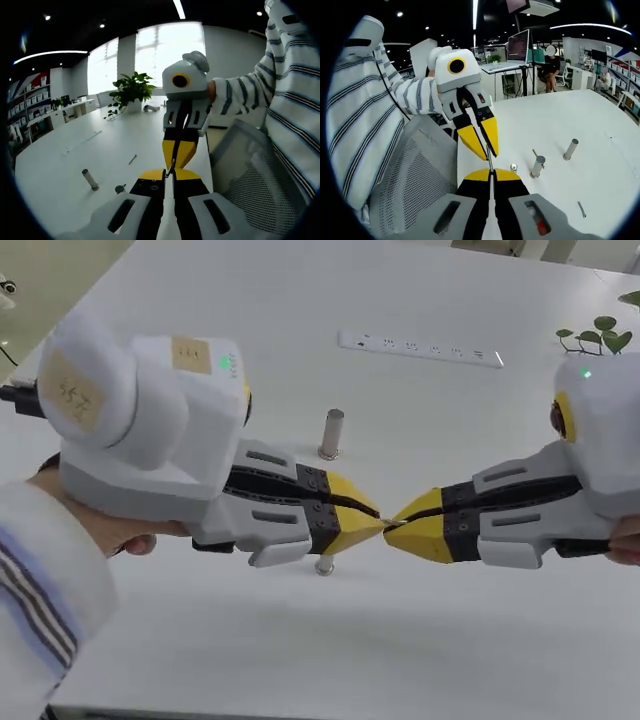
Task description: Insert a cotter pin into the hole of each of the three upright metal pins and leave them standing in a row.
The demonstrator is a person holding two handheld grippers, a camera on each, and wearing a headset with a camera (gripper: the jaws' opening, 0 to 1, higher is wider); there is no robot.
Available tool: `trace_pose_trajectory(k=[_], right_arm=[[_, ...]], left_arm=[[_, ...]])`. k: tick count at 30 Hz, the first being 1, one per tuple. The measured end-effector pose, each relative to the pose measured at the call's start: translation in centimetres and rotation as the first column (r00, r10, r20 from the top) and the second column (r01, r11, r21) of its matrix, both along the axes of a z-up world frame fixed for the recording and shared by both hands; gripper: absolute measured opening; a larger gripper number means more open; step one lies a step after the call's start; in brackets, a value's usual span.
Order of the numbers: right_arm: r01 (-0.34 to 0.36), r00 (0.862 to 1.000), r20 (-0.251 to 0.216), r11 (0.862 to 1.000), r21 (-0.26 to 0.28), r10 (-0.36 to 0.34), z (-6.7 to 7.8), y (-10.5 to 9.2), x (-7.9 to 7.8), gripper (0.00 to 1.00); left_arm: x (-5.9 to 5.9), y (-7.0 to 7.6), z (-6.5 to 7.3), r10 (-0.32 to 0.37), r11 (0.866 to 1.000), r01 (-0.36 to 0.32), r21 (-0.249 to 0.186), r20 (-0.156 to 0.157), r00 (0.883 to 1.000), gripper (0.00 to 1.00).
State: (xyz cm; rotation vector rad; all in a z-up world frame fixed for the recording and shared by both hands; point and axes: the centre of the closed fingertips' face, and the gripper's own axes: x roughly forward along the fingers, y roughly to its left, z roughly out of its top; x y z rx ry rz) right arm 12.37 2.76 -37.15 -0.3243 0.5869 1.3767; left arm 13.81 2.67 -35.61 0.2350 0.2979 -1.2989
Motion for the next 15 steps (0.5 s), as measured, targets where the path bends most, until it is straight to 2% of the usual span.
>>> trace_pose_trajectory(k=[2,4,6,10,15], right_arm=[[0.006,1.0,0.01,1.0,0.002,-0.006,0.1,0.0,0.1,0.0],[0.017,0.999,0.032,1.0,-0.011,-0.017,-0.1,-0.2,0.5,0.0],[0.028,0.998,0.049,0.999,-0.031,-0.027,-0.5,-0.6,0.9,0.0],[0.057,0.997,0.049,0.996,-0.065,-0.054,-1.5,-1.1,1.6,0.0],[0.073,0.996,0.062,0.989,-0.128,-0.065,-2.9,-1.7,2.1,0.0]], left_arm=[[0.3,0.2,-0.5,0.008,1.0,-0.008,0.014,-0.005,1.0,0.05],[0.8,0.5,-1.0,0.029,0.999,-0.03,0.042,0.011,1.0,0.17],[1.0,0.7,-1.6,0.04,0.997,-0.039,0.061,-0.003,0.999,0.25],[1.3,1.0,-2.3,0.051,0.995,-0.05,0.09,-0.008,0.999,0.2],[1.9,1.4,-3.6,0.063,0.988,-0.06,0.139,-0.017,0.998,0.21]])
